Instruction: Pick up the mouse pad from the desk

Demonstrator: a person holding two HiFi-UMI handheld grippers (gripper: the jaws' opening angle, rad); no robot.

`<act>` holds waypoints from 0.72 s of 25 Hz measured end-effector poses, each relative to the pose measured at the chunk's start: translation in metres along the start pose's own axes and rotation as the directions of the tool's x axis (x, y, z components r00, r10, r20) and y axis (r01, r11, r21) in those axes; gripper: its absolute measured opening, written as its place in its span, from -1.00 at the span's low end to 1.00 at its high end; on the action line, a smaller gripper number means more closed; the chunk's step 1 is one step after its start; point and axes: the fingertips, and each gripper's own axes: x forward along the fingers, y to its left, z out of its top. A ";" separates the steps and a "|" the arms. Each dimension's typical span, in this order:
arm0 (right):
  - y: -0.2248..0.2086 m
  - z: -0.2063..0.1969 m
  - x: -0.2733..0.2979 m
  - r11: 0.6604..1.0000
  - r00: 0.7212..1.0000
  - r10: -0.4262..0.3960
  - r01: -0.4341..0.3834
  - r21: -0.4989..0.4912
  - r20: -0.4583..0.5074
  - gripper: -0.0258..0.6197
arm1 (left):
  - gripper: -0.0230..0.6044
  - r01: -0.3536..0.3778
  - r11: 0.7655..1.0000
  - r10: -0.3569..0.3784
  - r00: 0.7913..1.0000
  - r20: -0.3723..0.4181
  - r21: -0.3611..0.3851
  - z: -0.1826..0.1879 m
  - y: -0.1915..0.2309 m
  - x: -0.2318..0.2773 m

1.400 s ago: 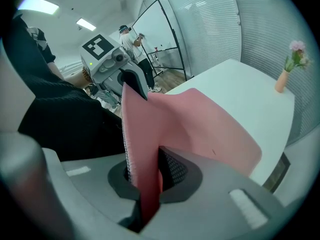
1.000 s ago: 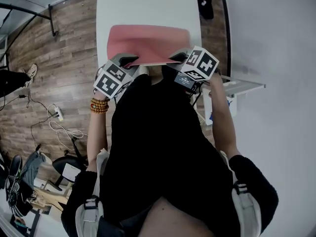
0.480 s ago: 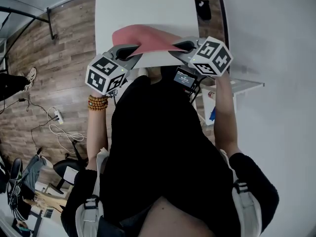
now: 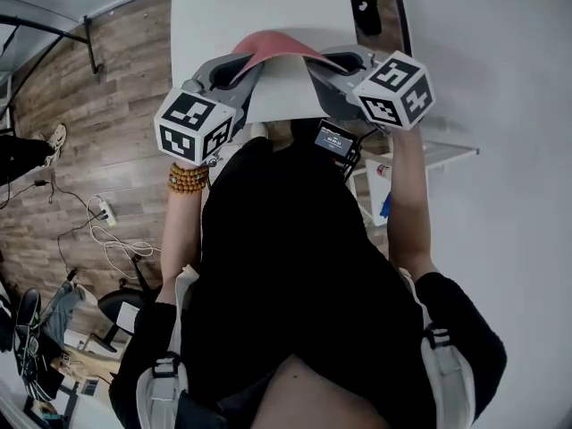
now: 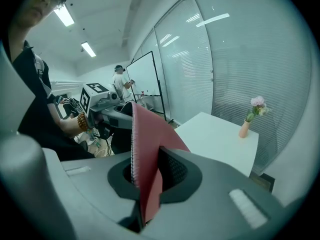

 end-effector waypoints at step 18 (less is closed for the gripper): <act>-0.013 0.064 -0.013 0.983 0.923 -0.181 0.174 0.051 0.340 -0.78 | -0.85 -0.322 0.946 0.286 0.888 0.359 0.043 0.065 0.025 -0.020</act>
